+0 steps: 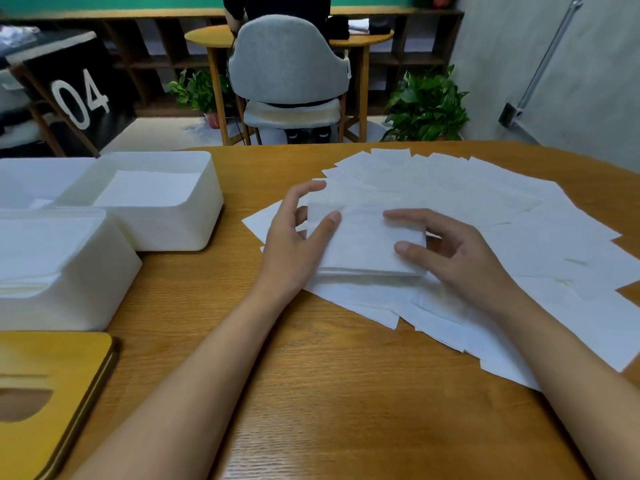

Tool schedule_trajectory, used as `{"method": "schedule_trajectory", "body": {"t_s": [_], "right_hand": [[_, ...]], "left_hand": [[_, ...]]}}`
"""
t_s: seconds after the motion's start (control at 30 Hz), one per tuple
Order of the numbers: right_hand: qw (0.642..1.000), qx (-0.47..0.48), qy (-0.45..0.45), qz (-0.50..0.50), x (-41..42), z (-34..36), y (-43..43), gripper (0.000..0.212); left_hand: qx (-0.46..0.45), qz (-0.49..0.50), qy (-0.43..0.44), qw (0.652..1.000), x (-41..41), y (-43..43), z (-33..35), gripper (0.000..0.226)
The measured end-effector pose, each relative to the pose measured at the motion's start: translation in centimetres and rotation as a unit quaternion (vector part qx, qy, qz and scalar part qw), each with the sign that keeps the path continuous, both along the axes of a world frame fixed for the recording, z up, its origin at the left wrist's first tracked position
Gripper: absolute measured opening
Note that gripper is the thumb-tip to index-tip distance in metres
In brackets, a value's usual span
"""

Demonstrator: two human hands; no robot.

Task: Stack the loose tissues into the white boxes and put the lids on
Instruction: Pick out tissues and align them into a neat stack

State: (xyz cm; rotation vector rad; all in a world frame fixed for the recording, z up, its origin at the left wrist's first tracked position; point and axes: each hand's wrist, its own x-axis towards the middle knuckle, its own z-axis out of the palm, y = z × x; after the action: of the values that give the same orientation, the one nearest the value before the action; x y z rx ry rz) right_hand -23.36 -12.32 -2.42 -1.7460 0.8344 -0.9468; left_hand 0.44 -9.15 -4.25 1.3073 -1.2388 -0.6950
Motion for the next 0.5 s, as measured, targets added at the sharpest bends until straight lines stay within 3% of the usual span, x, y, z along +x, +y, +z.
{"method": "schedule_trajectory", "body": {"t_s": [0.27,0.5], "right_hand": [[0.998,0.017,0.02,-0.053,0.7,0.9,0.9,0.033],[0.999,0.021,0.021,-0.043,3.7,2.8,3.7,0.037]], "left_hand": [[0.001,-0.072,0.009,0.997,0.4,2.6,0.7,0.056],[0.088,-0.093,-0.043,0.991,4.5,6.3,4.6,0.026]]}}
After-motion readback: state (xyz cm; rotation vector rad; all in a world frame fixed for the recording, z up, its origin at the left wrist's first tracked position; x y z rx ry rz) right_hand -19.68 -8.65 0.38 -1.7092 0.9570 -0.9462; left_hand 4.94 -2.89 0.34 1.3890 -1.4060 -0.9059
